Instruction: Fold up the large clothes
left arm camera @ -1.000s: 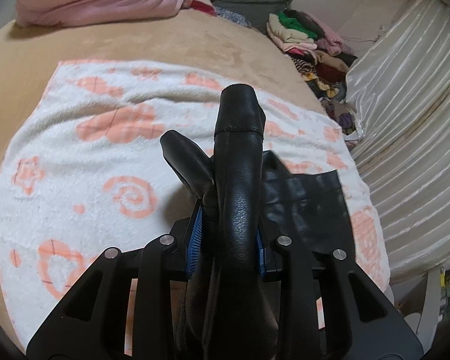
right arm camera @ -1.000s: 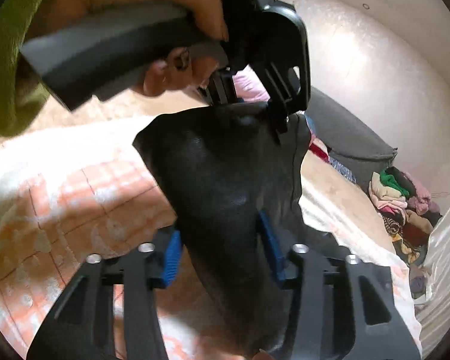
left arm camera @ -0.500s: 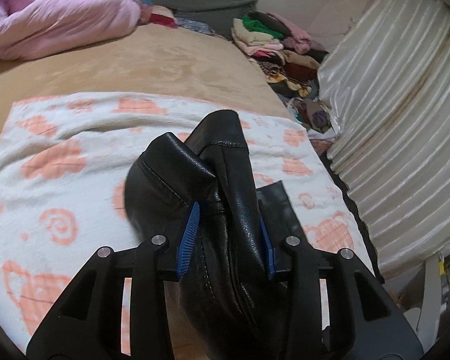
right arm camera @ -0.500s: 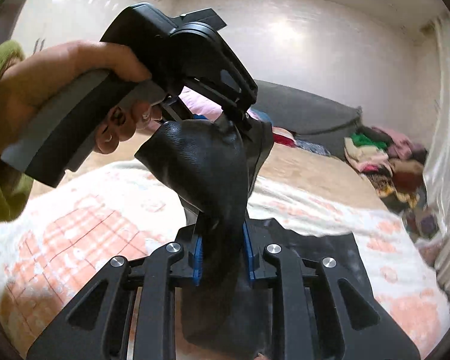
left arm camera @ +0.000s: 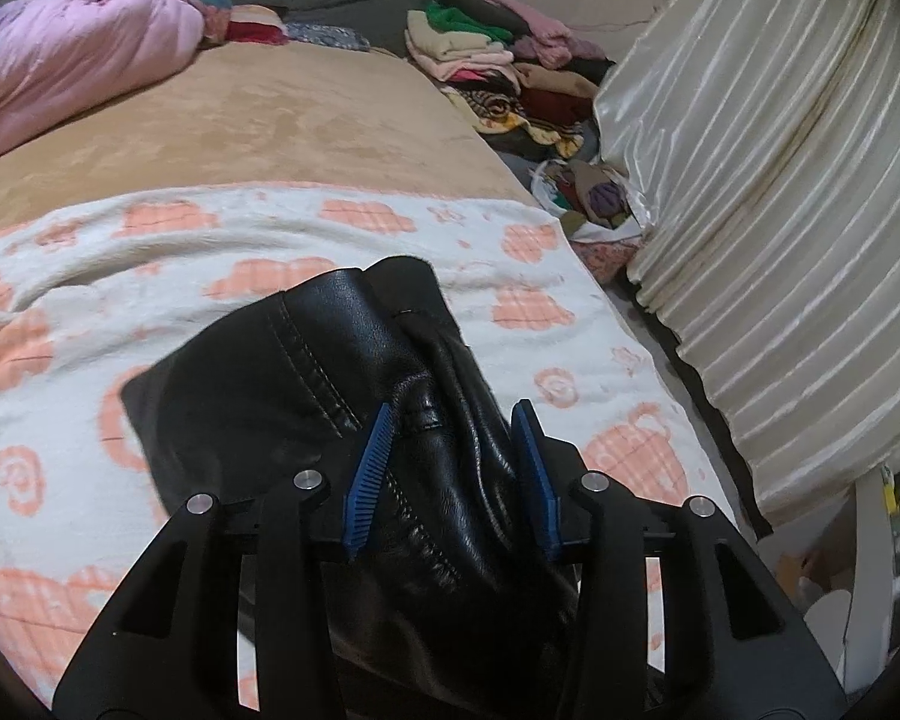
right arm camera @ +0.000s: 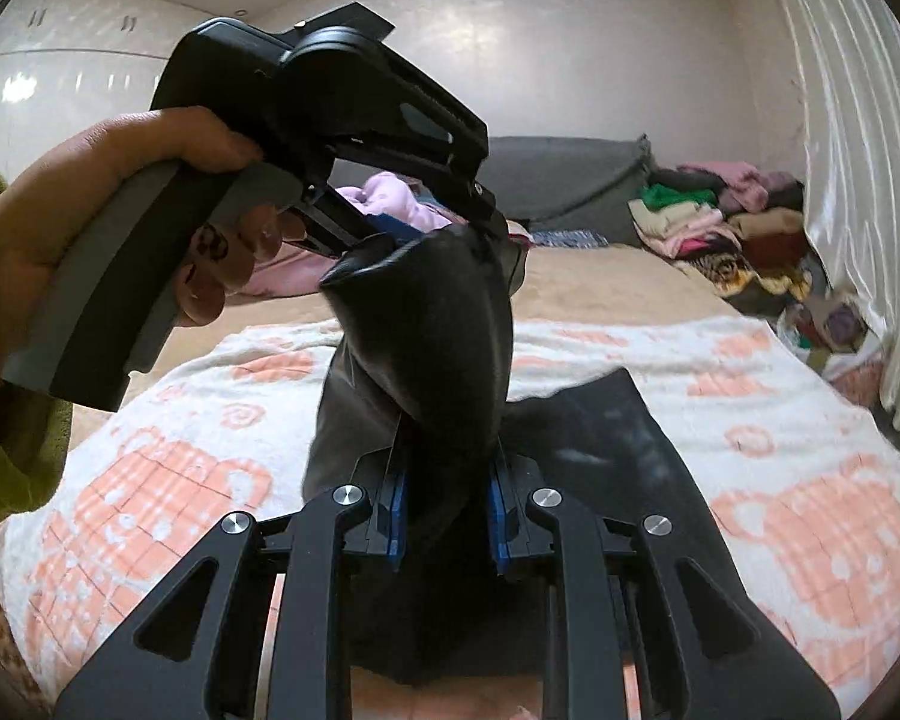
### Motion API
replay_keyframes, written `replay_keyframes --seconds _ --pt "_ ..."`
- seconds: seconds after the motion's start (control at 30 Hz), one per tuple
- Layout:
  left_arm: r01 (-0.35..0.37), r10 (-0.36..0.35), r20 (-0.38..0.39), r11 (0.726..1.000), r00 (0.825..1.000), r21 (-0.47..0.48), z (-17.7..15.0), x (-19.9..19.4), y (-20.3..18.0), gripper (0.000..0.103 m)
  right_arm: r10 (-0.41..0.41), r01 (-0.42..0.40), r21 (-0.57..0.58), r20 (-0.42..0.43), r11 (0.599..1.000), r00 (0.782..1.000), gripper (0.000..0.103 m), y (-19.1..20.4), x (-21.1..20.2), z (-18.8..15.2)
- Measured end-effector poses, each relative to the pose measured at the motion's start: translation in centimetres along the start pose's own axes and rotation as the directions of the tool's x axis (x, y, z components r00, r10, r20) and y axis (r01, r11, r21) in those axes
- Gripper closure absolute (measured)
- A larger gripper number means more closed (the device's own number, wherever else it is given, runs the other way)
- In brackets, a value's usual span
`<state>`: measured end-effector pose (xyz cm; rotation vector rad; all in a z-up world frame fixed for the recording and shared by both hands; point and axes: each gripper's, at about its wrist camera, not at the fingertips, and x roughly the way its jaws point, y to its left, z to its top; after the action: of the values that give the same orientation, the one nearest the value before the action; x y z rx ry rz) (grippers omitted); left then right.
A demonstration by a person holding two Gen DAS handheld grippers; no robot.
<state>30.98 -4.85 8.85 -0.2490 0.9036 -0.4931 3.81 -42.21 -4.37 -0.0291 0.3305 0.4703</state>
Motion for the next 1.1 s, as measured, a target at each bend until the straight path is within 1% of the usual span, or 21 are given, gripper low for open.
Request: replay_keyframes --seconds 0.17,0.23,0.3,0.33,0.37,0.4,0.5,0.53,0.57,0.6,0.63,0.67,0.7,0.73,0.77,0.83,0.87,0.9,0.93,1.0,1.1 --pt "0.021 -0.020 -0.016 1.000 1.000 0.007 -0.3 2.0 -1.4 0.072 -0.005 0.011 0.122 -0.048 0.992 0.999 0.084 -2.9 0.3 -1.2" --pt "0.044 -0.044 -0.004 0.999 0.999 -0.003 -0.4 2.0 -1.5 0.072 0.022 -0.004 0.219 -0.078 0.976 0.997 0.084 -4.7 0.5 -2.1" --pt "0.037 -0.037 0.012 0.999 0.999 -0.002 -0.9 1.7 -1.1 0.068 0.051 -0.021 0.290 -0.097 0.957 0.994 0.084 -5.8 0.6 -2.9" --pt "0.017 -0.017 0.019 1.000 1.000 -0.003 -1.4 1.5 -0.5 0.066 0.064 -0.027 0.319 -0.106 0.947 0.992 0.084 -6.2 0.6 -3.3" --pt "0.005 -0.005 0.020 1.000 1.000 -0.006 -1.7 1.4 -0.2 0.060 0.075 -0.032 0.342 -0.114 0.939 0.991 0.084 -6.6 0.7 -3.6" --pt "-0.031 0.031 0.026 1.000 0.999 -0.005 -2.7 1.1 0.9 0.051 0.097 -0.041 0.388 -0.127 0.921 0.987 0.084 -7.1 0.9 -4.0" --pt "-0.175 0.175 0.012 0.985 0.985 0.012 -6.1 1.1 4.1 0.048 0.189 -0.083 0.513 -0.159 0.854 0.969 0.080 -8.5 1.9 -4.9" --pt "-0.195 0.195 -0.008 0.981 0.981 0.005 -7.0 1.5 5.0 0.048 0.212 -0.088 0.543 -0.170 0.835 0.962 0.072 -8.8 2.3 -5.0" --pt "-0.198 0.198 -0.044 0.980 0.979 -0.008 -8.1 2.2 6.1 0.048 0.231 -0.090 0.569 -0.180 0.817 0.956 0.056 -9.0 2.6 -5.0" --pt "-0.187 0.186 -0.070 0.982 0.980 -0.020 -8.7 2.8 6.6 0.048 0.243 -0.091 0.580 -0.190 0.810 0.951 0.048 -9.2 2.9 -4.7" --pt "-0.176 0.173 -0.087 0.984 0.981 -0.029 -9.5 3.4 7.2 0.048 0.261 -0.104 0.586 -0.190 0.803 0.946 0.036 -9.4 3.3 -3.9" --pt "-0.192 0.191 -0.075 0.981 0.979 -0.015 -9.9 3.5 7.3 0.048 0.263 -0.108 0.587 -0.185 0.802 0.947 0.028 -9.4 3.3 -3.3" --pt "-0.195 0.194 -0.072 0.981 0.978 -0.013 -10.0 3.5 7.4 0.048 0.247 -0.097 0.575 -0.187 0.812 0.951 0.024 -9.5 3.6 -2.0" --pt "-0.188 0.186 -0.069 0.982 0.980 -0.019 -10.0 3.4 7.3 0.048 0.236 -0.087 0.557 -0.202 0.826 0.950 0.013 -9.5 4.0 -0.9" --pt "-0.180 0.178 -0.065 0.983 0.982 -0.024 -10.0 3.2 7.3 0.048 0.229 -0.073 0.519 -0.243 0.852 0.942 0.008 -9.5 5.0 0.6" --pt "-0.181 0.180 -0.061 0.983 0.982 -0.019 -9.8 3.0 7.1 0.048 0.215 -0.052 0.473 -0.298 0.880 0.930 0.008 -9.6 6.7 2.4" --pt "-0.179 0.178 -0.059 0.984 0.982 -0.021 -9.7 2.9 7.1 0.048 0.225 -0.052 0.446 -0.345 0.893 0.911 0.018 -9.5 8.2 3.2" --pt "-0.174 0.172 -0.060 0.984 0.983 -0.031 -9.6 2.8 7.2 0.048 0.226 -0.053 0.413 -0.382 0.909 0.896 0.042 -9.3 9.4 3.7" --pt "-0.165 0.162 -0.058 0.986 0.985 -0.039 -9.6 2.8 7.4 0.048 0.249 -0.089 0.387 -0.387 0.918 0.888 0.074 -8.9 10.0 4.2" --pt "-0.129 0.127 -0.033 0.989 0.991 -0.072 -9.5 1.7 7.7 0.047 0.248 -0.137 0.311 -0.354 0.941 0.902 0.077 -8.0 9.6 5.5" --pt "-0.080 0.082 0.020 0.993 0.996 -0.092 -8.7 -0.4 7.6 0.041 0.259 -0.205 0.255 -0.203 0.945 0.944 0.077 -8.5 6.3 8.2"
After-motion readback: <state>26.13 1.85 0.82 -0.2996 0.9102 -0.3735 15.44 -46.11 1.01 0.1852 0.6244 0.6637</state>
